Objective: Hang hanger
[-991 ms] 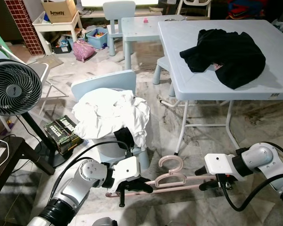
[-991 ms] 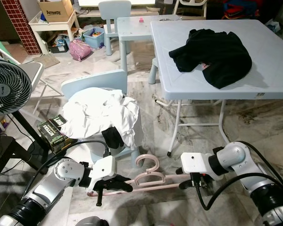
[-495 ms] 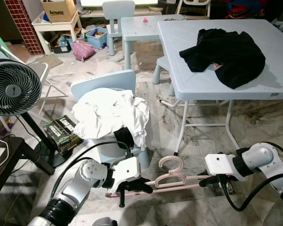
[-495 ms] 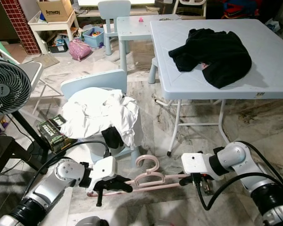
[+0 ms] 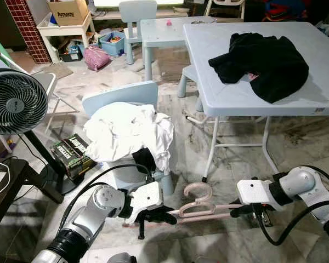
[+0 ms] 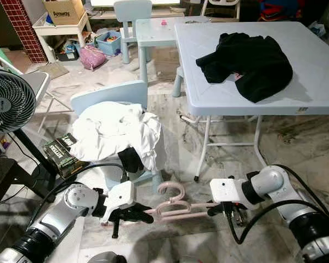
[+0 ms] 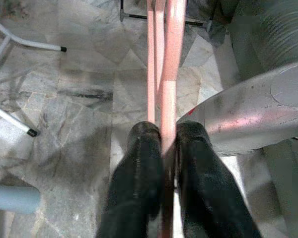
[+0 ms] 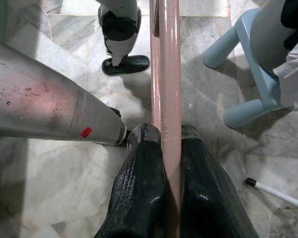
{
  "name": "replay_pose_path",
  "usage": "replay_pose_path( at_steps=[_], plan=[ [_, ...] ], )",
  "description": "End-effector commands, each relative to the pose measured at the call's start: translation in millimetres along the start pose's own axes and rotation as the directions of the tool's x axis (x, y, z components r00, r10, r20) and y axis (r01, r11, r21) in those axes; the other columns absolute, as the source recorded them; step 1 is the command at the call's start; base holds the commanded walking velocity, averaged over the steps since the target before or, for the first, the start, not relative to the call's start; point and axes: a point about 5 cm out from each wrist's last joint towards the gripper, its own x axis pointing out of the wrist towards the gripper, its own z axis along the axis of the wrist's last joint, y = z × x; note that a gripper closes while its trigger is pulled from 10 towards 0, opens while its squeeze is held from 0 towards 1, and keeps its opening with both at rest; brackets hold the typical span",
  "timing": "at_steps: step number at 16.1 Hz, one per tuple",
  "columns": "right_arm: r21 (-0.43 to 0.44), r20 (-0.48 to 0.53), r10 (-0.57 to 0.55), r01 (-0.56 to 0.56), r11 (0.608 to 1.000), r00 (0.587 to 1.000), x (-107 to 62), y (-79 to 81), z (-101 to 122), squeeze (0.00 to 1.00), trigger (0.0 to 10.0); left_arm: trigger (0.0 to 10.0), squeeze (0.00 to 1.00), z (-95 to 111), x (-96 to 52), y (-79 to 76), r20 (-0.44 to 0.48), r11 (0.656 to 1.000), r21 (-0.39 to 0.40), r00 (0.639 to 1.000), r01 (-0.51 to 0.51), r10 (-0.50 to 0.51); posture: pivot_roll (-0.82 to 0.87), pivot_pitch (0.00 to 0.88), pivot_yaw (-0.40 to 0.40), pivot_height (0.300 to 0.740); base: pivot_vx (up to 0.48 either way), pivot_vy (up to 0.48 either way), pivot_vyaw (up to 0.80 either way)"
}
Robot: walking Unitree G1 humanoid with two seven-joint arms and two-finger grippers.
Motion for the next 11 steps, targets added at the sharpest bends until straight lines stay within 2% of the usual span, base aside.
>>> replay_pose_path(
  at_steps=[1, 3, 5, 6, 10, 11],
  plan=[
    [-0.025, -0.020, -0.043, 0.043, 0.999, 0.999, -2.6, -7.0, 1, 0.00, 0.0, 10.0, 1.00, -1, -4.1, 5.9, -0.013, 0.999, 0.015, 0.999, -0.037, 0.037, -0.11, 0.003, 0.024, 0.740, 0.000, 0.000, 0.00],
    [-0.033, -0.044, -0.086, 0.084, 0.996, 0.995, -2.1, -10.3, -1, 0.00, 0.0, 10.0, 1.00, 0, -5.4, 9.0, -0.008, 0.997, 0.042, 0.998, -0.070, 0.070, -0.11, 0.002, 0.024, 0.740, 0.000, 0.000, 0.00],
    [-0.026, -0.010, -0.179, 0.179, 0.984, 0.984, -3.1, -16.7, -1, 0.00, 0.0, 10.0, 1.00, 5, -8.7, 14.3, 0.024, 0.992, 0.049, 0.993, -0.113, 0.112, -0.10, 0.013, 0.014, 0.740, 0.000, 0.000, 0.00],
    [-0.002, -0.015, -0.216, 0.216, 0.976, 0.976, -3.7, -18.4, -3, 0.00, 0.0, 10.0, 1.00, 7, -11.3, 16.8, 0.022, 0.987, 0.082, 0.991, -0.135, 0.134, -0.10, 0.014, 0.014, 0.740, 0.000, 0.000, 0.00],
    [0.018, -0.064, -0.290, 0.292, 0.956, 0.955, 0.9, -13.5, -16, 0.00, 0.0, 10.0, 1.00, 17, -18.9, 22.2, 0.072, 0.968, 0.139, 0.977, -0.211, 0.202, -0.09, 0.008, 0.014, 0.740, 0.000, 0.000, 0.00],
    [0.034, -0.072, -0.334, 0.337, 0.941, 0.940, 1.6, -12.9, -19, 0.00, 0.0, 10.0, 1.00, 18, -21.9, 22.7, 0.073, 0.959, 0.153, 0.971, -0.238, 0.229, -0.09, 0.011, 0.006, 0.740, 0.000, 0.000, 0.00]
  ],
)
